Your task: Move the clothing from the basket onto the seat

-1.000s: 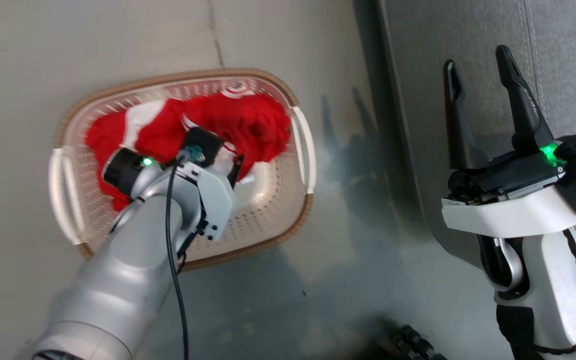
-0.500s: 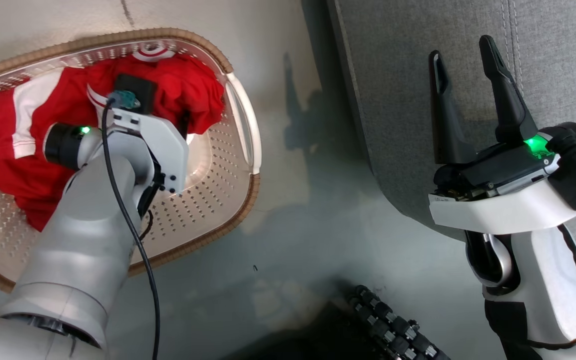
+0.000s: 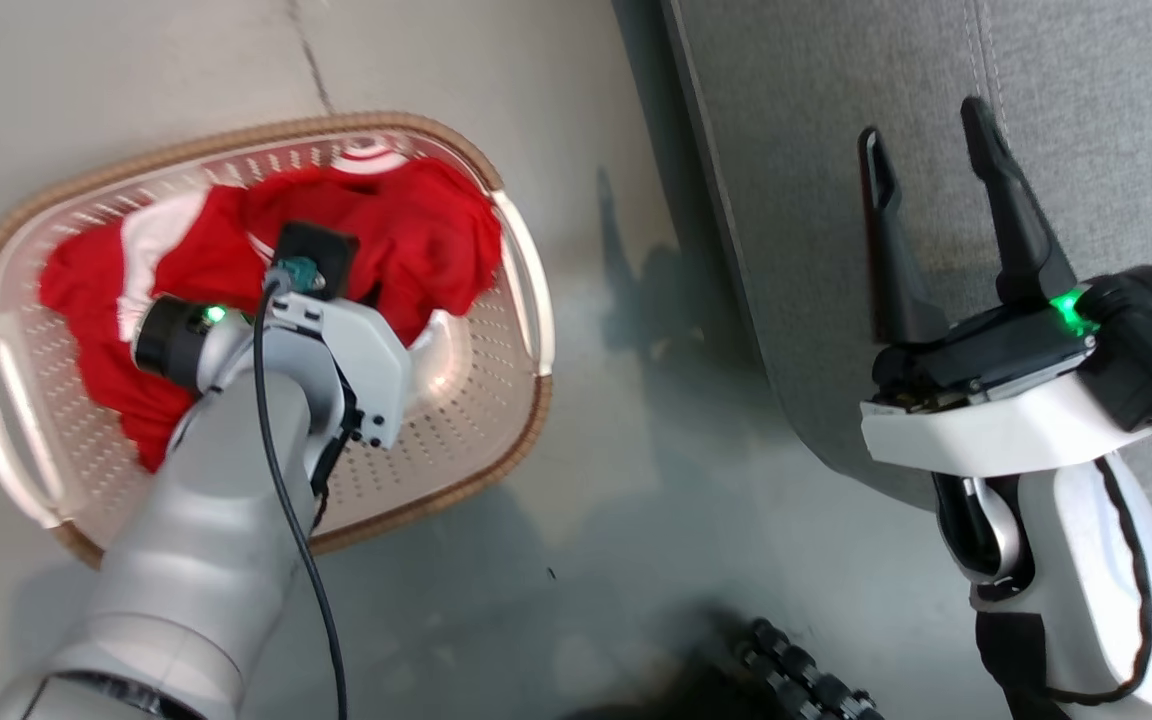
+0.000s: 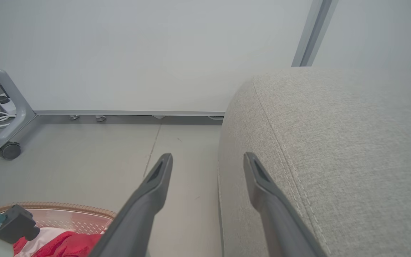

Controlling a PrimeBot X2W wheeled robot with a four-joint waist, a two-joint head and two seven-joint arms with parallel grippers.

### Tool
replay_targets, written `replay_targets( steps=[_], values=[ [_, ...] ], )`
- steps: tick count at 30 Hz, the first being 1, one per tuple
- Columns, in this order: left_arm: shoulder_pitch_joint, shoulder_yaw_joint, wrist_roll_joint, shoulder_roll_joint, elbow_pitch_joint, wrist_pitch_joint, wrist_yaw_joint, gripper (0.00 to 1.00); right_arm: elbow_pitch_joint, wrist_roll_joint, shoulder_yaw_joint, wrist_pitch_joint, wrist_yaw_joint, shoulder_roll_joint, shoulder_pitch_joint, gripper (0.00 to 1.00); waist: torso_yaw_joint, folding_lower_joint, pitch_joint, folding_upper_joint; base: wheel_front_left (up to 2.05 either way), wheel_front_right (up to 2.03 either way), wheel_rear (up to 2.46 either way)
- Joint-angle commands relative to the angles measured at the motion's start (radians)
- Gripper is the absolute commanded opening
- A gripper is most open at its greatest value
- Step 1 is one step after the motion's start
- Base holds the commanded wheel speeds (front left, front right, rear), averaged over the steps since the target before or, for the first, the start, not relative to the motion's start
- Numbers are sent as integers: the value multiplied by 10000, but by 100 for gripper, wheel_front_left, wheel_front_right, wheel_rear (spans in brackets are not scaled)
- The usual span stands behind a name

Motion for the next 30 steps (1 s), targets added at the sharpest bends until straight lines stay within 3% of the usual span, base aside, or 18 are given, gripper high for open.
replay_targets(
  steps=[1, 7, 15, 30],
  values=[
    [100, -36, -87, 33, -99, -153, -58, 0, 42, -101, -20, -71, 16, -31, 96, 100, 502, 0, -622, 0, 0, 0, 0],
    [1372, -648, -671, -12, -1373, -1004, -445, 0, 457, -481, 85, -15, 9, -304, 574, 100, 1438, 0, -2141, 0, 0, 0, 0],
    [2316, -665, -1564, -27, -3340, -1354, -168, 0, 430, -618, -289, 458, 9, -598, 1200, 100, 2498, 0, -3507, 0, 0, 0, 0],
    [4525, 1193, -913, 557, -8788, -1366, 506, 0, 185, -635, -814, 1270, 9, -615, 2406, 100, 3224, 0, -5738, 0, 0, 0, 0]
  ],
)
